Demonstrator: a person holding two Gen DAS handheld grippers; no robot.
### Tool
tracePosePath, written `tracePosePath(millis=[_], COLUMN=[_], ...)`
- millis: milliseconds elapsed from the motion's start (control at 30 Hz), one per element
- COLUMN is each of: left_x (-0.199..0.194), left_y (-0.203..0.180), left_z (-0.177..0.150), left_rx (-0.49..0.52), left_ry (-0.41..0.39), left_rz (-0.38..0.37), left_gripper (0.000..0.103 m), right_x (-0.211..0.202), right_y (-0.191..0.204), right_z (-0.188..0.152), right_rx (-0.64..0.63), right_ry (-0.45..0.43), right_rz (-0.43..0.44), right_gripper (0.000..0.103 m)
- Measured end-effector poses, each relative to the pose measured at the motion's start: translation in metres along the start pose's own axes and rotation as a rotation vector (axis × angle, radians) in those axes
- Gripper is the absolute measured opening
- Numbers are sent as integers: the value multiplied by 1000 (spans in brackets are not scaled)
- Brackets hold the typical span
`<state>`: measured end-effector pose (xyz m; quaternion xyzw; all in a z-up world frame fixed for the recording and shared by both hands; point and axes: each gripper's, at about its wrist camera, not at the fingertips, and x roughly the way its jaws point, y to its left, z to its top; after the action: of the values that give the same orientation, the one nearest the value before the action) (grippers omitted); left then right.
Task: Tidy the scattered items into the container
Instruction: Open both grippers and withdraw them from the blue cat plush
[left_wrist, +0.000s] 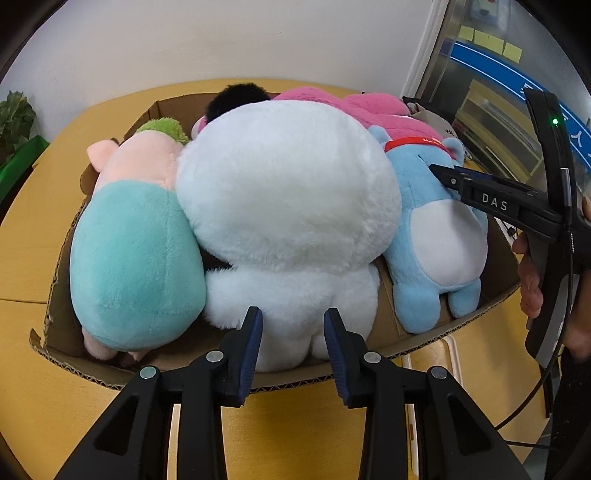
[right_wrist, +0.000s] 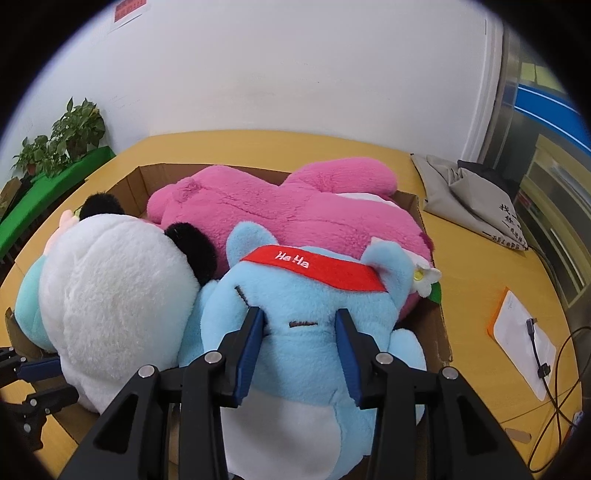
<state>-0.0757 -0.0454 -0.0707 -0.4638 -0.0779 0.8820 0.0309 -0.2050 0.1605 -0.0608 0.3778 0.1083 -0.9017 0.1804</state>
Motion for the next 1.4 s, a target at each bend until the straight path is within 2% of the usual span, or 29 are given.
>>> tracePosePath(millis=[67, 133, 167, 200, 233, 267, 333, 400, 667, 1400], left_x=[-3, -9, -15, -23, -31, -38, -49, -56, -69, -92], left_y=[3, 5, 6, 6, 3, -1, -11, -22, -43, -31], left_z=[3, 8, 9, 11, 13, 15, 20, 23, 20, 5], left_rx=[-26, -60, -71, -75, -72, -65, -43, -24, -7, -23], left_ry=[-6, -37, -63, -92, -122, -146, -184, -212, -228, -245], left_rz=[14, 32, 38, 44, 49, 53, 83, 108, 53, 73], left_gripper=[41, 68, 73, 83, 90, 93, 101, 103, 103, 103], right_x=[-2, -8, -14, -21, -27, -34, -47, -61, -89, -111], right_y=[4, 8, 11, 13, 13, 12, 12, 13, 14, 33], right_z=[-1, -2, -4, -5, -6, -8, -14, -23, -55, -65], right_rx=[-11, -24, -31, -27, -15, 1, 23, 40, 72, 76], right_ry=[-18, -47, -68, -83, -90, -85, -77, -83, -38, -57], right_rz=[-33, -91, -132, -159, -161, -135, -97, -98, -87, -87], right_gripper=[42, 44, 52, 59, 78, 85, 85, 85, 85, 85])
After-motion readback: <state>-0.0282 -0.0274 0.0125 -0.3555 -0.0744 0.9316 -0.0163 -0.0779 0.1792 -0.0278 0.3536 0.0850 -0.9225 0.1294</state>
